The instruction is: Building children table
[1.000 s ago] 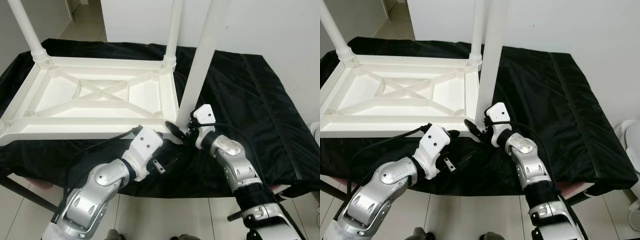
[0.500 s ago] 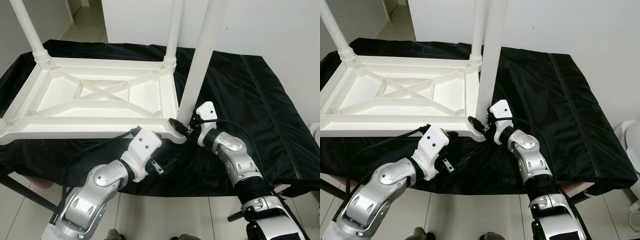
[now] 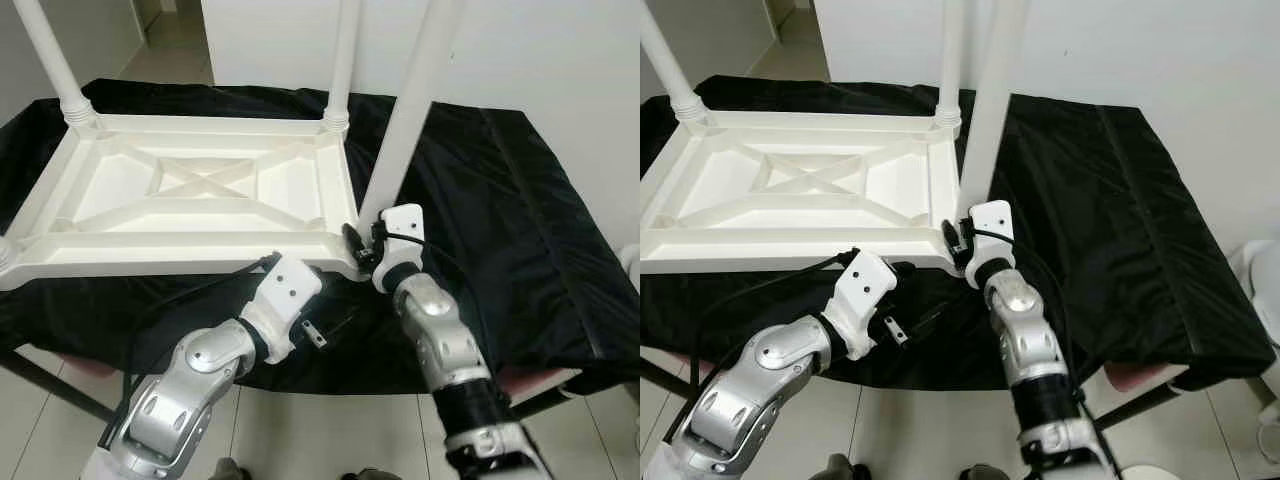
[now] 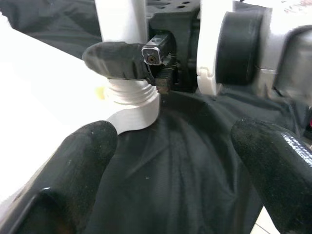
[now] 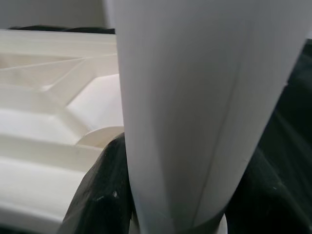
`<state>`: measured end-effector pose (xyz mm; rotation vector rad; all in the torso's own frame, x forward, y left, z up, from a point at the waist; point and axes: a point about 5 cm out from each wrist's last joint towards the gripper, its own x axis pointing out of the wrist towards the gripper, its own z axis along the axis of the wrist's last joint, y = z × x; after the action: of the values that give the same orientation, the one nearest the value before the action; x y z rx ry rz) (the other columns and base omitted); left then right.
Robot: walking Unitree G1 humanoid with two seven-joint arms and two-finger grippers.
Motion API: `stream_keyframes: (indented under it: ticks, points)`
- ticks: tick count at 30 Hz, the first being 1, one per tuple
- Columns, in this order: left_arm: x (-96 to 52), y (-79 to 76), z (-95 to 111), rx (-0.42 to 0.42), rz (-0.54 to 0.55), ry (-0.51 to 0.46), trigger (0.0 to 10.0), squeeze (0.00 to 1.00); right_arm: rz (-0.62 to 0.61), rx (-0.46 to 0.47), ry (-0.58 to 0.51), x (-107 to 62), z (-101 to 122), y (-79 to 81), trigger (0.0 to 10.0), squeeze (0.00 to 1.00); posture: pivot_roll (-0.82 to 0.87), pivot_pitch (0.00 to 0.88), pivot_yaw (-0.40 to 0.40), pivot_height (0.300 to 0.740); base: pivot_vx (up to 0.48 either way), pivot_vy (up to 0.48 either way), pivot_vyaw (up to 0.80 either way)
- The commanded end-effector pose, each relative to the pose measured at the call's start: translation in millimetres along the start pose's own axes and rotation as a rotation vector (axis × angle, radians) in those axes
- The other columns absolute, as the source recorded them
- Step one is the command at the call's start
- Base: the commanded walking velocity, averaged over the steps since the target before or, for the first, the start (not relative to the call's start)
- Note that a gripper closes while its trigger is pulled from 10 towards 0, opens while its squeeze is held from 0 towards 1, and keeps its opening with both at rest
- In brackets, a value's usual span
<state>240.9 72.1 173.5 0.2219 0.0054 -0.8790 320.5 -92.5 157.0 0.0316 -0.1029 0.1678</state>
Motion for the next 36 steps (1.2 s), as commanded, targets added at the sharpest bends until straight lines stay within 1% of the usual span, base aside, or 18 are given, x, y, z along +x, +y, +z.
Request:
stream_keyframes:
  ticks: [1,5,8,10,11,13,18,19,20,21,23,24,25,27,28,30,31,36]
  points:
    - [2.6,1.9,2.6,0.018,0.0,-0.01,10.0,0.0,-0.092,0.014,0.045,-6.5,-10.6,-5.9,10.0,0.0,-0.11,0.1,-0.001,0.74,0.0,0.0,0.0]
    - [7.1,2.9,3.1,0.042,-0.004,-0.015,10.0,0.0,-0.082,0.027,0.028,-9.4,-6.9,-0.7,10.0,0.0,-0.13,0.084,0.014,0.74,0.0,0.0,0.0]
    - [12.8,6.2,6.7,0.058,-0.009,-0.031,10.0,0.0,-0.101,-0.001,-0.024,-10.4,3.7,-8.9,10.0,0.0,-0.16,0.071,0.029,0.74,0.0,0.0,0.0]
    - [14.0,7.0,7.4,0.061,-0.009,-0.034,10.0,0.0,-0.107,-0.011,-0.032,-10.6,5.6,-10.9,10.0,0.0,-0.16,0.071,0.029,0.74,0.0,0.0,0.0]
    - [16.5,8.6,8.4,0.068,-0.008,-0.038,10.0,0.0,-0.101,0.002,-0.038,-11.2,6.0,-14.0,10.0,1.0,-0.16,0.063,0.03,0.74,0.0,0.0,0.0]
    - [20.5,11.2,10.6,0.08,-0.007,-0.047,10.0,0.0,-0.082,0.017,-0.061,-12.6,7.9,-17.7,10.0,1.0,-0.17,0.06,0.029,0.74,0.0,0.0,0.0]
    - [22.2,11.1,11.3,0.081,-0.007,-0.051,10.0,0.0,-0.03,0.024,-0.09,-16.3,12.6,-18.7,10.0,1.0,-0.17,0.056,0.026,0.74,0.0,0.0,0.0]
    - [22.4,10.8,10.9,0.082,-0.009,-0.052,10.0,0.0,0.02,0.02,-0.09,-16.8,14.1,-19.4,10.0,1.0,-0.17,0.051,0.022,0.74,0.0,0.0,0.0]
    - [22.1,10.1,10.6,0.084,-0.011,-0.054,10.0,0.0,0.066,0.01,-0.091,-17.6,15.2,-20.4,10.0,0.71,-0.17,0.052,0.017,0.74,0.0,0.0,0.0]
    - [22.1,10.1,10.6,0.084,-0.011,-0.054,10.0,0.0,0.066,0.01,-0.091,-17.6,15.2,-20.4,10.0,0.71,-0.17,0.052,0.017,0.74,0.0,0.0,0.0]
    - [21.2,10.2,9.0,0.092,-0.017,-0.054,10.0,0.0,0.159,0.0,-0.083,-18.5,15.6,-22.9,10.0,0.0,-0.17,0.051,0.011,0.74,0.0,0.0,0.0]
    - [19.2,11.1,8.2,0.102,-0.035,-0.05,10.0,0.0,0.283,-0.009,-0.085,-18.7,17.3,-26.2,10.0,0.0,-0.16,0.057,0.001,0.74,0.0,0.0,0.0]
    - [18.6,11.1,8.2,0.105,-0.04,-0.049,10.0,0.0,0.311,-0.011,-0.086,-18.9,17.9,-27.0,10.0,0.0,-0.16,0.057,0.001,0.74,0.0,0.0,0.0]
    - [18.4,11.1,8.3,0.106,-0.042,-0.05,10.0,0.0,0.322,-0.012,-0.087,-19.1,18.2,-27.3,10.0,0.0,-0.16,0.057,0.001,0.74,0.0,0.0,0.0]
    - [17.7,12.6,9.2,0.102,-0.054,-0.048,10.0,0.0,0.342,-0.029,-0.08,-17.7,17.9,-29.5,10.0,0.0,-0.15,0.09,-0.001,0.74,0.0,0.0,0.0]
    - [14.8,14.2,11.4,0.108,-0.089,-0.053,10.0,0.0,0.431,-0.063,-0.058,-16.3,15.0,-32.8,10.0,0.0,-0.15,0.086,-0.001,0.74,0.0,0.0,0.0]
    - [12.7,14.5,13.3,0.111,-0.115,-0.059,10.0,0.0,0.498,-0.078,-0.038,-15.3,13.3,-34.8,10.0,0.0,-0.14,0.125,0.012,0.74,0.0,0.0,0.0]
    - [11.6,13.6,13.2,0.104,-0.136,-0.056,10.0,0.0,0.53,-0.094,-0.021,-12.3,10.9,-36.3,10.0,0.0,-0.15,0.112,0.016,0.74,0.0,0.0,0.0]
